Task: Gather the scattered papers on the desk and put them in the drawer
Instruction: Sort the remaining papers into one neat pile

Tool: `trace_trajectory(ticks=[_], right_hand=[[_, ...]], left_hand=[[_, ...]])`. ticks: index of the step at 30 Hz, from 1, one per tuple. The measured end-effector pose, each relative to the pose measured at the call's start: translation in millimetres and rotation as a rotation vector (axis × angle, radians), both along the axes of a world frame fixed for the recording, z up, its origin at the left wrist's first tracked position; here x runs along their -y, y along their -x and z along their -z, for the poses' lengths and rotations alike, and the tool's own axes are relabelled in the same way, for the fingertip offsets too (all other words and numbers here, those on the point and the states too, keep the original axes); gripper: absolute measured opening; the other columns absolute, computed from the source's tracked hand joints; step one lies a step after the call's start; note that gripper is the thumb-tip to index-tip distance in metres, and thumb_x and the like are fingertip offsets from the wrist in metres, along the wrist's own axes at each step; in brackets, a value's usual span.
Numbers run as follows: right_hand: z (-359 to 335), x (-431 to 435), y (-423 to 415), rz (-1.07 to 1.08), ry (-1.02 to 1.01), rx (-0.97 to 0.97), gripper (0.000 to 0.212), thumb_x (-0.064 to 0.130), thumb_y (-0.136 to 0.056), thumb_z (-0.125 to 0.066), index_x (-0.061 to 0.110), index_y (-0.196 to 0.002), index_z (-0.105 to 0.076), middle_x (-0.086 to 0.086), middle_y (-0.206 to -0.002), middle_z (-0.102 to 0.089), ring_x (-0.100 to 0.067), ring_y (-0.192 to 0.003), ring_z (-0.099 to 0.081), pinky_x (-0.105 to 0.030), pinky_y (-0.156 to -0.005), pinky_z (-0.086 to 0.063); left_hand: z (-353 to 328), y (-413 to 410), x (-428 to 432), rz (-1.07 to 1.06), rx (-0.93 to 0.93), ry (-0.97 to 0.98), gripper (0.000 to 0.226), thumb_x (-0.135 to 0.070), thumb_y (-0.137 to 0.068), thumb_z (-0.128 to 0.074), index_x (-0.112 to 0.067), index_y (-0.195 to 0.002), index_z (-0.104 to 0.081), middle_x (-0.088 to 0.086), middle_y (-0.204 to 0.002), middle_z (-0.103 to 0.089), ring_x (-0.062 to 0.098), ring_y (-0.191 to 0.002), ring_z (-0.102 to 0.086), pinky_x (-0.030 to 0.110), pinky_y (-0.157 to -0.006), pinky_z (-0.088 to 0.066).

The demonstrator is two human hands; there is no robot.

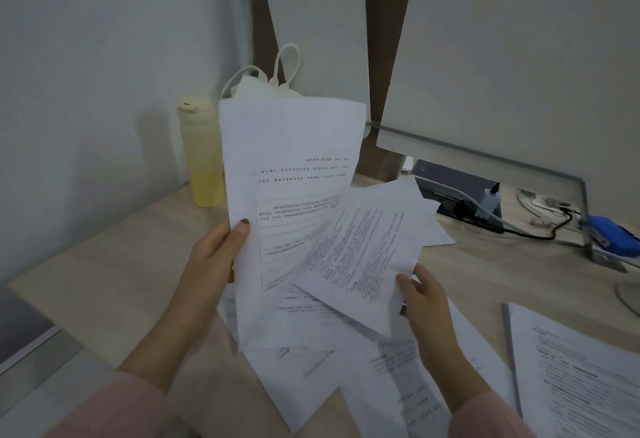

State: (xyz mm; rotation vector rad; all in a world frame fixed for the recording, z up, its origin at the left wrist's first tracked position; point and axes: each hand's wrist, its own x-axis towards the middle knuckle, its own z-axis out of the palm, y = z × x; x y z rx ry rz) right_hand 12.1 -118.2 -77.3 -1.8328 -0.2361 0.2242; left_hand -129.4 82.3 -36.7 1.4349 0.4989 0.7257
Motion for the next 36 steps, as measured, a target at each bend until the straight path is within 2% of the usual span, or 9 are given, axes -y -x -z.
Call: trace_trajectory(ticks=[2,5,13,16,22,26,29,32,36], right_hand=[[-14,16,5,0.020,-0.089,0.023,0.022,0.011,-0.096,-0.042,0.020,-0.094,-0.062,-0.018,-0.099,-0.067,-0.037,-0.093,-0.062,-0.049,-0.079,-0.052],[-33,38,12,0.021,-0.264,0.024,0.025,0.009,-0.097,-0.041,0.017,-0.111,-0.061,-0.003,-0.101,-0.069,-0.020,-0.093,-0.066,-0.032,-0.075,-0.055],[-27,83,23,0.144,-0.553,-0.187,0.029,0.008,-0.096,-0.042,0.016,-0.119,-0.058,-0.005,-0.116,-0.064,-0.022,-0.100,-0.060,-0.034,-0.087,-0.050],[-11,90,31,0.161,-0.562,-0.270,0.035,0.003,-0.095,-0.041,0.025,-0.118,-0.056,0.000,-0.114,-0.064,-0.021,-0.098,-0.060,-0.032,-0.084,-0.050],[17,96,42,0.097,-0.474,-0.433,0.028,-0.003,-0.091,-0.043,0.012,-0.107,-0.059,-0.006,-0.093,-0.064,-0.025,-0.080,-0.057,-0.034,-0.070,-0.050],[24,98,39,0.062,-0.419,-0.481,0.029,-0.007,-0.085,-0.049,0.009,-0.106,-0.062,-0.007,-0.099,-0.071,-0.028,-0.090,-0.064,-0.037,-0.072,-0.058],[23,100,36,0.053,-0.398,-0.505,0.027,-0.013,-0.080,-0.051,0.000,-0.100,-0.063,-0.013,-0.099,-0.073,-0.030,-0.091,-0.066,-0.033,-0.066,-0.061],[22,102,34,0.056,-0.371,-0.499,0.025,-0.013,-0.080,-0.050,0.000,-0.098,-0.061,-0.014,-0.098,-0.072,-0.032,-0.093,-0.067,-0.037,-0.072,-0.060],[23,101,33,0.039,-0.330,-0.522,0.030,-0.014,-0.081,-0.050,-0.005,-0.108,-0.059,-0.021,-0.101,-0.069,-0.034,-0.091,-0.065,-0.033,-0.061,-0.060]], left_hand=[[-6,8,5,-0.006,0.096,0.116,0.022,-0.026,-0.095,-0.046,-0.031,-0.102,-0.066,-0.013,-0.100,-0.074,0.003,-0.092,-0.068,0.025,-0.079,-0.056],[-6,19,11,-0.068,0.153,0.238,0.022,-0.027,-0.096,-0.045,-0.025,-0.105,-0.065,-0.007,-0.105,-0.073,0.004,-0.090,-0.069,0.019,-0.072,-0.057],[40,38,41,-0.281,0.095,0.428,0.031,-0.025,-0.099,-0.040,-0.019,-0.126,-0.054,0.002,-0.123,-0.062,0.020,-0.104,-0.060,0.033,-0.079,-0.050],[53,35,59,-0.152,0.016,0.534,0.032,-0.018,-0.098,-0.043,-0.015,-0.129,-0.052,0.007,-0.118,-0.063,0.026,-0.102,-0.061,0.038,-0.070,-0.060],[59,28,97,0.237,-0.252,0.632,0.025,-0.018,-0.093,-0.051,-0.005,-0.112,-0.062,0.013,-0.102,-0.072,0.023,-0.097,-0.066,0.034,-0.074,-0.058],[35,24,105,0.595,-0.566,0.283,0.030,-0.028,-0.094,-0.049,-0.008,-0.090,-0.071,0.009,-0.086,-0.076,0.013,-0.071,-0.071,0.021,-0.054,-0.051],[16,5,92,0.644,-0.566,-0.044,0.027,-0.025,-0.094,-0.049,-0.015,-0.077,-0.066,0.000,-0.075,-0.075,0.008,-0.064,-0.067,0.016,-0.051,-0.048],[18,-38,69,0.437,-0.540,-0.545,0.006,-0.027,-0.089,-0.057,-0.024,-0.090,-0.062,-0.009,-0.096,-0.068,0.007,-0.090,-0.063,0.021,-0.075,-0.050],[30,-98,46,0.642,-0.779,-0.932,0.068,-0.050,-0.079,-0.064,-0.029,-0.139,-0.038,-0.006,-0.146,-0.035,0.015,-0.136,-0.030,0.037,-0.111,-0.030]])
